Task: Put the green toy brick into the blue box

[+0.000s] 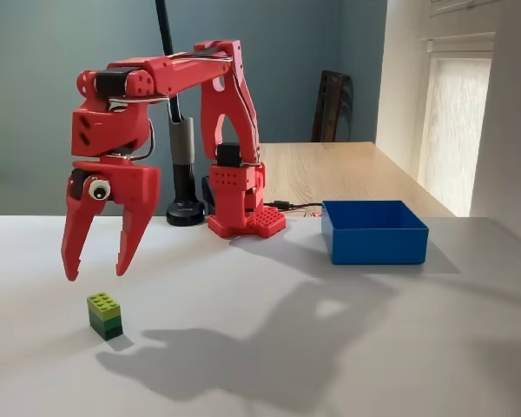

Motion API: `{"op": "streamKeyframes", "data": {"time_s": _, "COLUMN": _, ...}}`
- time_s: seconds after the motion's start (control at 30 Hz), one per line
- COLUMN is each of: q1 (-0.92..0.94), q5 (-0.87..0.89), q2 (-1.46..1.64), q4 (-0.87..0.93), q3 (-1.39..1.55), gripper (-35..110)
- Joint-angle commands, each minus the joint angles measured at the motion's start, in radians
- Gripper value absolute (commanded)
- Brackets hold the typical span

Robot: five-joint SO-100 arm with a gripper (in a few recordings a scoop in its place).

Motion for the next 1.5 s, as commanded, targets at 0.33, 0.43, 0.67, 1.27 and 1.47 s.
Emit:
{"op": "streamKeyframes", "data": {"time_s": 0.33, "q1": 0.011, "q5": 0.032, "q2": -0.097, "q4": -0.041, "q3": -0.066, "gripper": 16}}
{"op": "streamKeyframes", "data": {"time_s": 0.43, "q1": 0.014, "q5": 0.032, "q2": -0.112, "q4": -0.078, "q3": -0.064, "gripper": 16}}
{"op": "streamKeyframes", "data": {"time_s": 0.67, "q1": 0.015, "q5": 0.032, "q2": -0.129, "q4": -0.138, "q3": -0.064, "gripper": 13}}
{"op": "streamKeyframes", "data": {"time_s": 1.27, "q1": 0.008, "q5": -0.015, "q2": -0.117, "q4": -0.143, "q3": -0.034, "gripper": 0}}
{"op": "streamKeyframes", "data": {"time_s": 1.47, "q1": -0.029, "q5": -0.052, "q2": -0.061, "q4": -0.084, "q3": -0.009, "gripper": 0}}
